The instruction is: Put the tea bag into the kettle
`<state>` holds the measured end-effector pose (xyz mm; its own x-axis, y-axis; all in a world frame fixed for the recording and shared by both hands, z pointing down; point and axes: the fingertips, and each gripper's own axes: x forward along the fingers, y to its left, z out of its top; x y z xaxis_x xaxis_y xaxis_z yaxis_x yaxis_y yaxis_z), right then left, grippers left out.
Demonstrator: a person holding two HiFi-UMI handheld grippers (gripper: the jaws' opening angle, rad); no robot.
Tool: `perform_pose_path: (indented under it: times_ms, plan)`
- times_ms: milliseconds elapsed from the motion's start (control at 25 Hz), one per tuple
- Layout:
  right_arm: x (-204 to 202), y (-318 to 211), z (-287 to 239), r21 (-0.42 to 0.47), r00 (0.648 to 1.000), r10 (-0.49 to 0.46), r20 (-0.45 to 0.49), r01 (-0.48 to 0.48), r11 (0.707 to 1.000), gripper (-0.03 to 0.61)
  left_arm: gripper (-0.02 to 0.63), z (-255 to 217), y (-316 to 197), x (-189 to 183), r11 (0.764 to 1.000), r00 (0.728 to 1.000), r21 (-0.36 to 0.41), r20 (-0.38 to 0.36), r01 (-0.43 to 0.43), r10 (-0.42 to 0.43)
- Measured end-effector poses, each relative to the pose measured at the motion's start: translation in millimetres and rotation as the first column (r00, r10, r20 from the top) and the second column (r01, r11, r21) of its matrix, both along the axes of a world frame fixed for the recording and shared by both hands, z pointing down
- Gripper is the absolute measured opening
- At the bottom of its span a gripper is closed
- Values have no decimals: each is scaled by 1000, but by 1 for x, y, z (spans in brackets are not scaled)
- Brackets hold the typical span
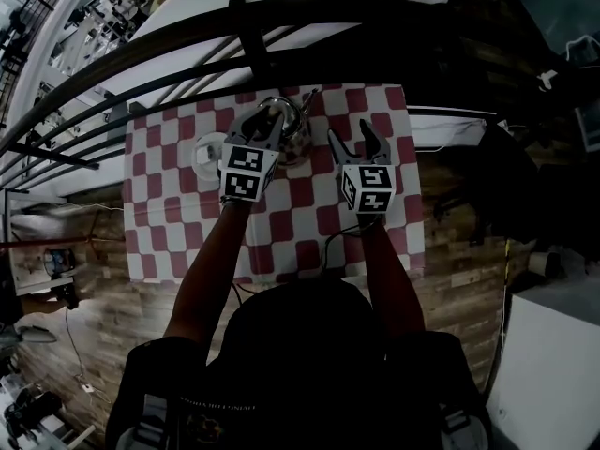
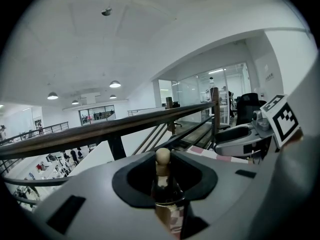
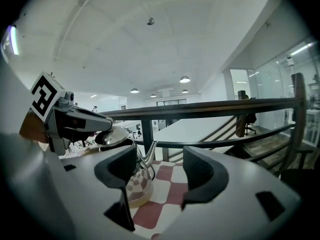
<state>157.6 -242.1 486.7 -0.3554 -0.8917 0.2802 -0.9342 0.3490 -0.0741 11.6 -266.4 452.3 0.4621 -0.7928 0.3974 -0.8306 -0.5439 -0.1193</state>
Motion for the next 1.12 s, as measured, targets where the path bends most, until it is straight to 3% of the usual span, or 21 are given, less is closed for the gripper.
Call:
perform_pose_path:
  times_ms: [720, 760, 920, 1120]
  plan:
    - [3, -10, 3, -7, 1000, -12, 16, 12, 1000, 296, 100, 18, -4, 10, 998, 999, -60, 31, -25, 27]
    - [3, -11, 2, -7, 1000, -13, 16, 13, 1000, 296, 114, 19, -3, 10, 998, 999, -63, 31, -30, 32]
    - [0, -10, 4, -9, 1000, -20, 16, 20, 1000, 296, 273, 7, -1, 16, 999, 999, -24, -23, -49, 48]
    - [-5, -9, 4, -9, 999, -28, 19, 29, 1000, 296, 282, -5, 0, 11, 999, 999, 0, -35, -37, 37]
